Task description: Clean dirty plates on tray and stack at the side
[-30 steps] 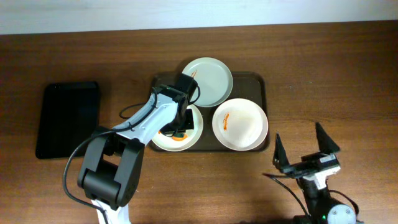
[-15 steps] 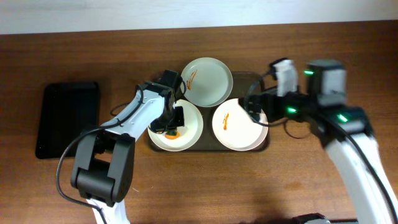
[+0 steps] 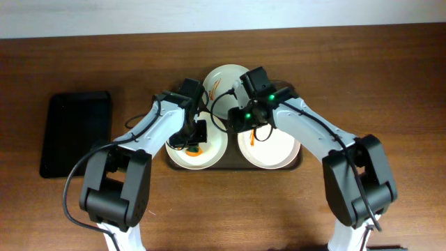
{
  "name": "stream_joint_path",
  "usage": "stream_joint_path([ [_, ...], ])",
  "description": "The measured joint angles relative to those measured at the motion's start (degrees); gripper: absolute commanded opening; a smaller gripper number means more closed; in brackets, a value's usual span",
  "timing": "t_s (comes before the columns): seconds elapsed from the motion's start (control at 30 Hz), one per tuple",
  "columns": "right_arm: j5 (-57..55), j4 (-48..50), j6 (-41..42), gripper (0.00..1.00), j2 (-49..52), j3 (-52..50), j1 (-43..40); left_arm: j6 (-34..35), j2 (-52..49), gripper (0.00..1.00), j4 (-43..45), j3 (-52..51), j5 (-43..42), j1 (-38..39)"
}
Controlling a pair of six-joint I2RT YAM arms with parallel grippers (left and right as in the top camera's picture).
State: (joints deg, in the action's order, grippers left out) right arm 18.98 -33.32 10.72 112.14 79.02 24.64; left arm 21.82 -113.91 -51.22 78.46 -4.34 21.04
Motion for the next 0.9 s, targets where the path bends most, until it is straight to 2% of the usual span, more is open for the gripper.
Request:
stream_joint_path([
  [0.2, 1.25, 1.75, 0.04, 0.39, 5.11, 0.0, 0.0, 0.0, 0.0, 0.0, 0.02, 0.0, -0.17, 0.0],
  [0.43, 1.44, 2.23, 0.02, 0.39, 5.46, 0.0, 3.02, 0.0, 0.0, 0.0, 0.04, 0.0, -0.17, 0.0],
  [0.53, 0.35, 2.1, -0.02, 0.29, 5.46, 0.0, 3.3, 0.0, 0.0, 0.0, 0.04, 0.0, -0.17, 0.0],
  [0.73, -1.4, 1.9, 0.04, 0.22, 5.46, -0.02, 3.3, 0.0, 0.0, 0.0, 0.07, 0.0, -0.17, 0.0],
  [0.8, -1.84, 1.92, 0.02, 0.18, 5.73, -0.02, 3.3, 0.0, 0.0, 0.0, 0.48, 0.0, -0.17, 0.0],
  [0.87, -1.99, 2.03, 0.0, 0.09, 6.97, -0.02, 3.3, 0.0, 0.0, 0.0, 1.05, 0.0, -0.24, 0.0],
  [0.9, -2.01, 2.12, 0.02, 0.09, 6.97, -0.02, 3.3, -0.02, 0.0, 0.0, 1.57, 0.0, -0.94, 0.0],
])
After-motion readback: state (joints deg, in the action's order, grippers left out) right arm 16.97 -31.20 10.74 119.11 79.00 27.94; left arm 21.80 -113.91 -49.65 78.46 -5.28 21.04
